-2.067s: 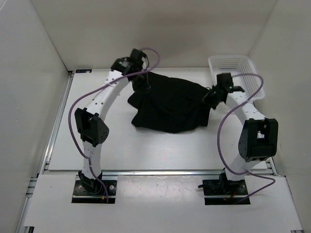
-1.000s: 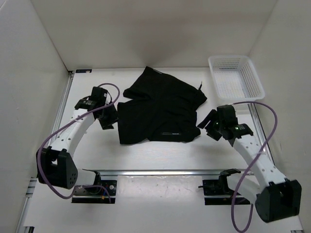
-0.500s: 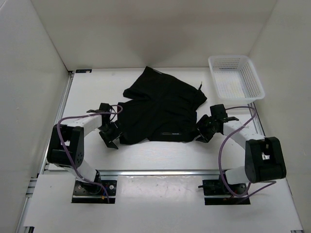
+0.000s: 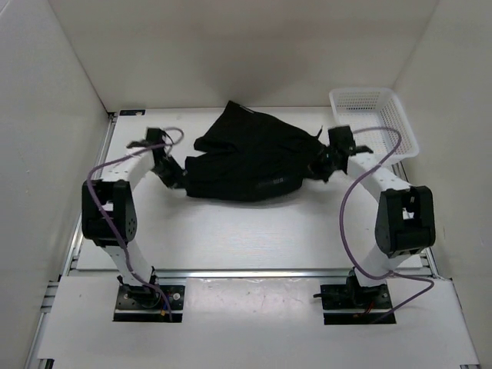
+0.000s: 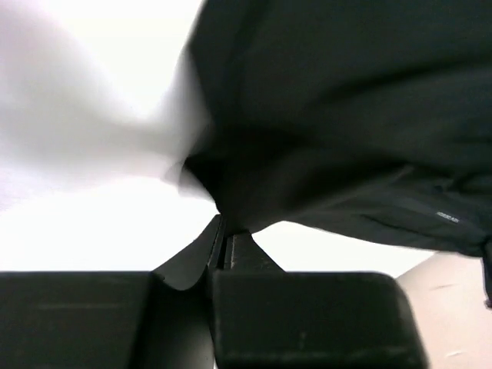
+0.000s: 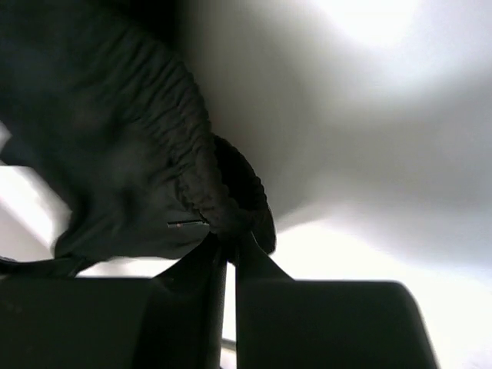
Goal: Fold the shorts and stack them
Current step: Flatten the shorts out
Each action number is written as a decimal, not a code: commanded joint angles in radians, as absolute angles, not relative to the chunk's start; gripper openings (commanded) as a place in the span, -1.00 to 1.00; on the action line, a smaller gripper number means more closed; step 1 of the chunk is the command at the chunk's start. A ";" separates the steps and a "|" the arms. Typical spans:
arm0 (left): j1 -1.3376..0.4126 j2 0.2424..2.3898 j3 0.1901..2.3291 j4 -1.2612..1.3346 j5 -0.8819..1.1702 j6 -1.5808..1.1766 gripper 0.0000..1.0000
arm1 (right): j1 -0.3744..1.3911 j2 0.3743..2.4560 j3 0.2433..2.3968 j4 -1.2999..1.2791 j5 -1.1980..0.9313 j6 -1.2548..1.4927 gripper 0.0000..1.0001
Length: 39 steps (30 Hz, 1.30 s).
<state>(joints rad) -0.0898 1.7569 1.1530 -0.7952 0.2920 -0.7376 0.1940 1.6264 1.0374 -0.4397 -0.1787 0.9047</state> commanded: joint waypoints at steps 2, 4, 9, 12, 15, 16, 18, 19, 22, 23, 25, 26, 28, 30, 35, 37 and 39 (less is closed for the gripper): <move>0.004 1.661 1.498 -0.929 0.235 -0.678 -0.80 | 0.179 1.644 1.432 -0.511 -0.137 0.792 -1.00; 0.025 1.632 1.624 -0.974 0.223 -0.666 -0.80 | 0.179 1.593 1.477 -0.511 -0.127 0.736 -1.00; 0.035 1.549 1.551 -0.997 0.247 -0.647 -0.80 | 0.228 1.410 1.231 -0.450 -0.029 0.631 -1.00; 0.022 1.461 1.332 -0.942 0.247 -0.647 -0.80 | 0.294 1.222 0.931 -0.428 0.070 0.612 -1.00; -0.006 1.398 1.099 -0.878 0.247 -0.647 -0.73 | 0.315 1.099 0.700 -0.488 0.202 0.682 -0.44; -0.006 1.397 1.054 -0.865 0.247 -0.647 -0.61 | 0.314 1.069 0.665 -0.498 0.192 0.698 -0.22; -0.006 1.413 0.979 -0.853 0.247 -0.647 -0.38 | 0.314 1.007 0.626 -0.534 0.170 0.730 0.38; -0.006 1.413 0.970 -0.853 0.247 -0.647 -0.29 | 0.314 0.990 0.626 -0.549 0.157 0.768 0.48; -0.006 1.390 0.957 -0.853 0.247 -0.638 0.19 | 0.278 0.969 0.635 -0.623 0.093 0.831 0.59; -0.006 1.376 0.930 -0.853 0.247 -0.638 0.24 | 0.261 0.969 0.635 -0.638 0.060 0.869 0.59; -0.006 1.330 0.896 -0.853 0.247 -0.667 0.38 | 0.198 0.969 0.593 -0.638 -0.027 0.900 0.59; -0.006 1.318 0.852 -0.853 0.247 -0.679 0.38 | 0.172 0.969 0.560 -0.550 -0.158 0.929 0.59; -0.006 1.295 0.810 -0.844 0.247 -0.699 0.41 | 0.120 0.960 0.462 -0.447 -0.263 0.980 0.59; -0.006 1.295 0.761 -0.822 0.247 -0.709 0.68 | 0.120 0.980 0.425 -0.321 -0.311 1.040 0.61; -0.017 1.371 0.758 -0.763 0.239 -0.718 0.84 | 0.120 1.087 0.434 -0.203 -0.339 1.049 0.58; -0.017 1.434 0.779 -0.727 0.229 -0.727 0.82 | 0.120 1.124 0.446 -0.157 -0.328 1.049 0.55; -0.017 1.485 0.797 -0.716 0.229 -0.727 0.77 | 0.133 1.193 0.469 -0.141 -0.312 1.049 0.48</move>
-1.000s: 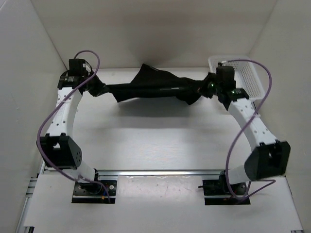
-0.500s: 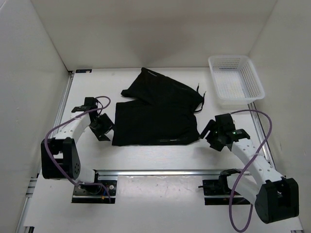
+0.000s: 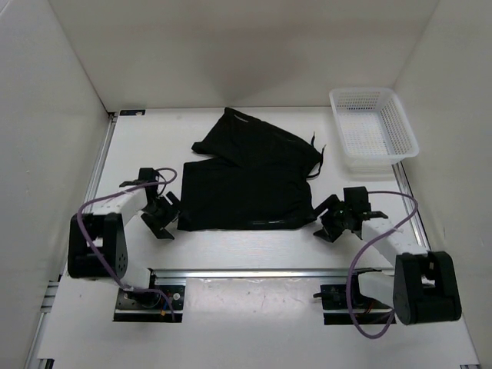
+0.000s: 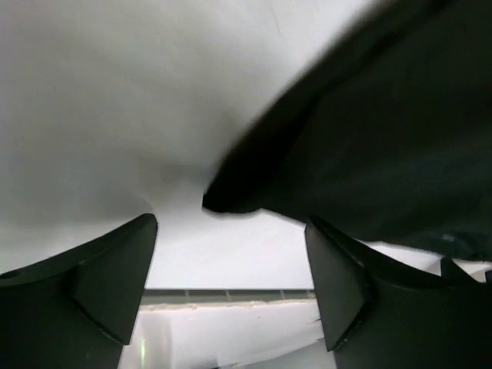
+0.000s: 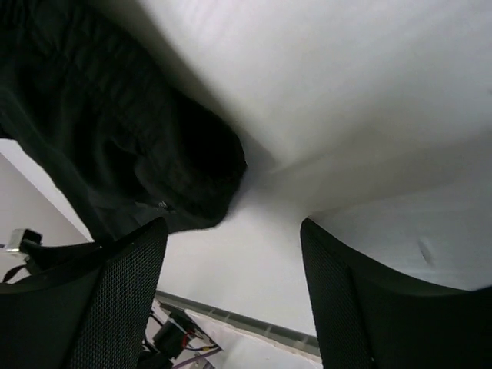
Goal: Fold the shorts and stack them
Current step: Flatten the shorts out
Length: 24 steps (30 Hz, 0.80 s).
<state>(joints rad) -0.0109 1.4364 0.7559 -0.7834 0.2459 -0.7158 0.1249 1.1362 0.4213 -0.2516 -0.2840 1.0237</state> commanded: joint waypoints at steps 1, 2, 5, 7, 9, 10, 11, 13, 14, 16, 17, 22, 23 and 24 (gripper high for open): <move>-0.017 1.508 0.822 -0.703 0.229 -0.727 0.72 | 0.133 1.218 0.479 -0.115 -0.301 1.049 0.45; -0.017 1.550 0.833 -0.693 0.229 -0.727 0.65 | 0.143 1.267 0.488 -0.103 -0.301 1.049 0.36; -0.026 1.606 0.879 -0.693 0.219 -0.727 0.21 | 0.143 1.347 0.526 -0.068 -0.290 1.049 -0.13; -0.026 1.615 0.909 -0.693 0.219 -0.727 -0.51 | 0.153 1.367 0.578 -0.077 -0.258 1.035 -0.42; -0.026 1.641 0.939 -0.693 0.233 -0.727 -0.80 | 0.163 1.378 0.645 -0.109 -0.238 1.023 -0.83; -0.026 1.641 0.957 -0.693 0.242 -0.727 -0.80 | 0.163 1.391 0.673 -0.118 -0.238 1.000 -0.94; -0.026 1.655 1.010 -0.693 0.255 -0.727 -0.80 | 0.163 1.411 0.708 -0.139 -0.223 0.991 -1.00; -0.026 1.669 1.089 -0.693 0.290 -0.727 -0.80 | 0.153 1.465 0.860 -0.179 -0.209 0.950 -1.00; -0.026 1.684 1.198 -0.724 0.304 -0.727 -0.80 | 0.144 1.488 0.924 -0.220 -0.209 0.933 -1.00; -0.026 1.716 1.345 -0.776 0.313 -0.727 -0.80 | 0.132 1.563 1.150 -0.283 -0.209 0.888 -1.00; -0.017 1.727 1.517 -0.849 0.313 -0.727 -0.80 | 0.117 1.584 1.228 -0.325 -0.221 0.878 -1.00; 0.020 1.827 2.093 -0.986 0.353 -0.748 -0.80 | 0.068 1.704 1.668 -0.383 -0.269 0.853 -1.00; 0.035 1.844 2.185 -1.000 0.363 -0.749 -0.80 | 0.067 1.730 1.841 -0.411 -0.297 0.844 -1.00; 0.046 1.854 2.321 -1.009 0.374 -0.764 -0.80 | 0.067 1.768 1.917 -0.458 -0.314 0.833 -1.00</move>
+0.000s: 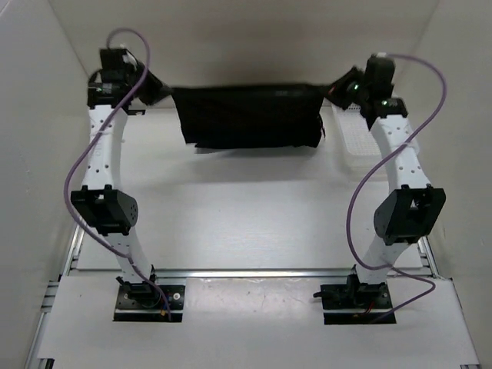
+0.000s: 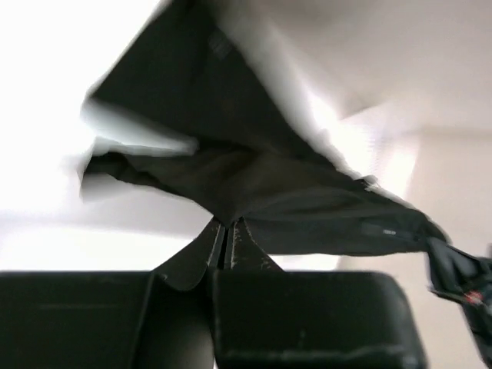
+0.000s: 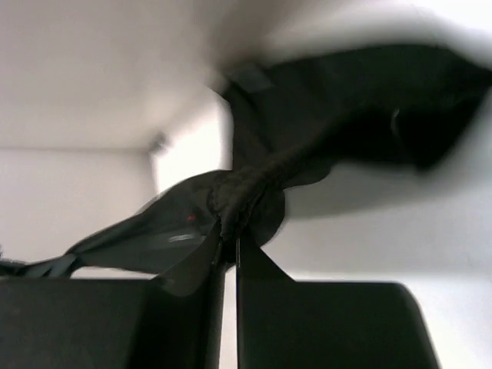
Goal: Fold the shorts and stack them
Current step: Flatten the shorts out
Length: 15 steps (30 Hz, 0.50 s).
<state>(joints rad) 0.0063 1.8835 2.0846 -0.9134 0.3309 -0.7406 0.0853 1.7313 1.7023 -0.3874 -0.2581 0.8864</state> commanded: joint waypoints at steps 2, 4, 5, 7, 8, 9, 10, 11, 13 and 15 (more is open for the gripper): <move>0.046 1.842 2.381 -1.023 0.374 -0.764 -0.80 | 0.067 1.769 2.026 -0.494 -0.348 0.786 -1.00; 0.046 1.792 2.290 -1.023 0.383 -0.752 -0.80 | 0.081 1.720 1.985 -0.494 -0.364 0.747 -1.00; 0.046 1.722 2.223 -1.023 0.383 -0.752 -0.80 | 0.081 1.689 1.880 -0.494 -0.364 0.730 -1.00; 0.046 1.637 1.977 -0.964 0.383 -0.729 -0.80 | 0.103 1.582 1.733 -0.465 -0.364 0.686 -1.00; 0.037 1.555 1.891 -0.950 0.373 -0.720 -0.80 | 0.118 1.506 1.582 -0.456 -0.348 0.674 -1.00; 0.037 1.513 1.806 -0.950 0.359 -0.706 -0.80 | 0.135 1.468 1.504 -0.445 -0.348 0.638 -1.00; 0.037 1.473 1.635 -0.937 0.344 -0.695 -0.80 | 0.144 1.432 1.435 -0.445 -0.338 0.614 -1.00; 0.037 1.433 1.543 -0.937 0.327 -0.695 -0.80 | 0.153 1.398 1.369 -0.445 -0.325 0.591 -1.00; 0.037 1.303 1.363 -0.925 0.285 -0.695 -0.80 | 0.182 1.301 1.170 -0.466 -0.314 0.531 -1.00; 0.057 1.169 1.116 -0.925 0.212 -0.707 -0.80 | 0.218 1.223 1.015 -0.486 -0.314 0.491 -1.00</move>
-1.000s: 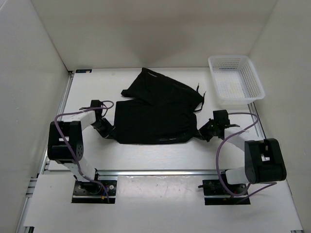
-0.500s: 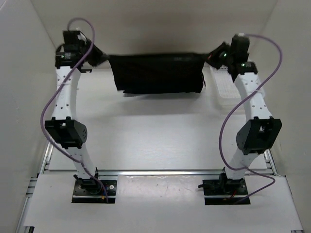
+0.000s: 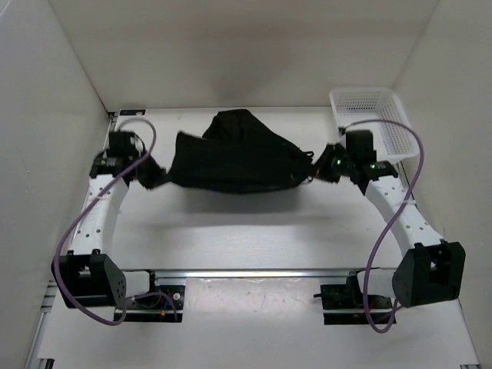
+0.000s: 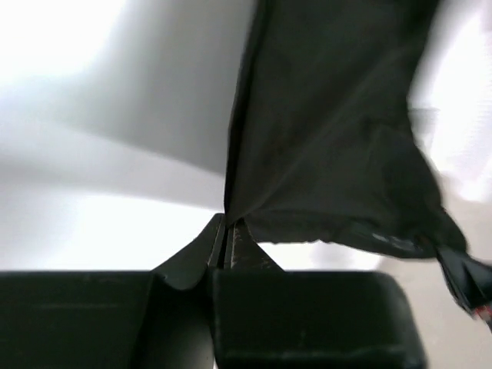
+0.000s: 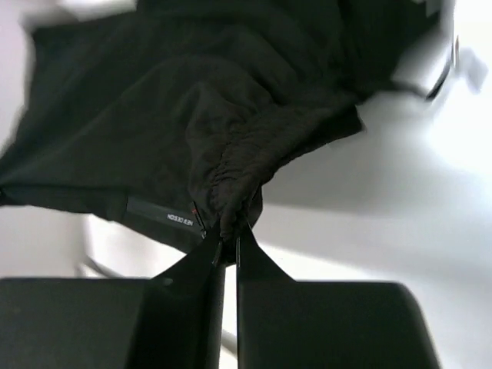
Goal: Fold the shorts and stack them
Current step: Flatten the shorts out
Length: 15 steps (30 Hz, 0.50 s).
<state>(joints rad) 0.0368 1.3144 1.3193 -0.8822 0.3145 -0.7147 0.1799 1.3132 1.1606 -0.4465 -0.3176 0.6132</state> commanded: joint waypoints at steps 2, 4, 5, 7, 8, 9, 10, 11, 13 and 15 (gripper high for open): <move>0.125 1.089 0.929 -0.945 0.178 -0.747 -0.74 | 0.250 1.160 0.925 -0.486 -0.397 0.439 -0.96; 0.159 1.016 0.867 -0.945 0.158 -0.756 -0.23 | 0.325 1.160 0.861 -0.501 -0.480 0.370 -0.47; 0.169 1.015 0.867 -0.945 0.158 -0.756 0.03 | 0.383 1.182 0.861 -0.558 -0.512 0.345 -0.23; 0.169 1.038 0.906 -0.945 0.147 -0.736 0.38 | 0.442 1.219 0.900 -0.644 -0.444 0.316 0.00; 0.169 1.057 0.935 -0.945 0.147 -0.726 0.45 | 0.462 1.220 0.900 -0.693 -0.389 0.328 0.03; 0.169 1.098 1.000 -0.945 0.147 -0.701 0.45 | 0.471 1.220 0.910 -0.704 -0.341 0.340 0.11; 0.169 1.117 1.034 -0.956 0.147 -0.687 0.45 | 0.456 1.209 0.910 -0.704 -0.312 0.350 0.14; 0.149 1.136 1.067 -0.956 0.147 -0.674 0.45 | 0.409 1.189 0.910 -0.704 -0.276 0.369 0.20; 0.117 1.195 1.165 -0.965 0.147 -0.617 0.43 | 0.345 1.189 0.910 -0.704 -0.264 0.388 0.26; 0.053 1.242 1.256 -0.974 0.147 -0.540 0.38 | 0.256 1.199 0.920 -0.704 -0.244 0.423 0.28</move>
<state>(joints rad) 0.1215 1.2041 1.1454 -0.9871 0.1577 -0.6594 0.3447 1.2148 0.8642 -0.6765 -0.3225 0.3931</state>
